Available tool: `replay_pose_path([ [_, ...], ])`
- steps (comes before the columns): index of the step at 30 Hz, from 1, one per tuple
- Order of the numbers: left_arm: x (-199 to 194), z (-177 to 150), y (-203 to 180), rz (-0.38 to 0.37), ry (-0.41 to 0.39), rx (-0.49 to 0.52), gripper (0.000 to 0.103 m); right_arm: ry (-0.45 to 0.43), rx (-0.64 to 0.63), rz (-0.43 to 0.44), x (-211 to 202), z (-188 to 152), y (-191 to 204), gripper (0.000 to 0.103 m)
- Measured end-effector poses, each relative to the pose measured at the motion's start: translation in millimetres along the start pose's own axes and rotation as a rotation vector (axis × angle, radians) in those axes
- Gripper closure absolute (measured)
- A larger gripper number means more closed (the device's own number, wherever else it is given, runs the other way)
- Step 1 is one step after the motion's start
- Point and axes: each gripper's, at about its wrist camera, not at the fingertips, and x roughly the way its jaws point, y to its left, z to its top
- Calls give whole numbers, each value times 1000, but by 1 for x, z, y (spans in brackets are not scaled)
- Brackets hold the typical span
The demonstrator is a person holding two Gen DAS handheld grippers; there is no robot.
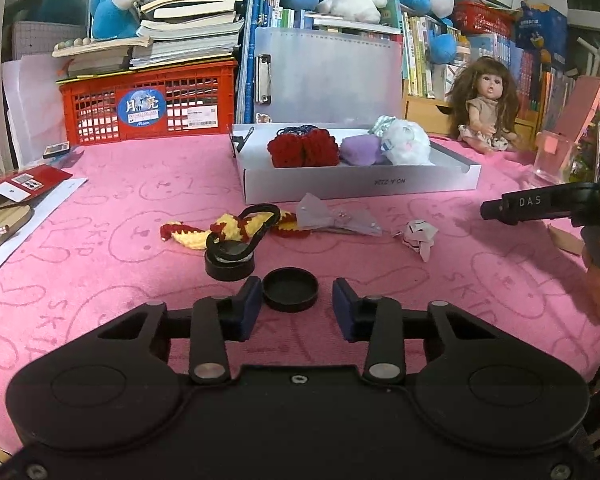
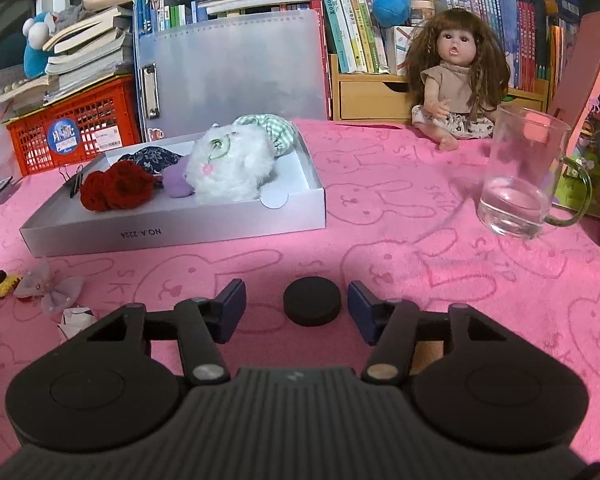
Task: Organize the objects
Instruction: 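Move the right gripper to the black round lid while the left gripper reaches the small black cap, then close the right gripper on the black lid while the left gripper grasps the black cap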
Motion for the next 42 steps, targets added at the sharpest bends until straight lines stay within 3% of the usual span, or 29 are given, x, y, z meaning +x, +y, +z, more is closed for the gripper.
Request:
replay_pose_path([
  [6, -1, 0, 0, 4, -2, -3, 74, -7, -8, -23, -1, 0, 2, 67],
  [26, -8, 18, -2, -27, -45, -24, 74, -53, -15, 18, -21, 4, 8, 67],
  [42, 15, 62, 1, -53, -72, -49, 74, -65, 12, 39, -22, 17, 5, 67],
])
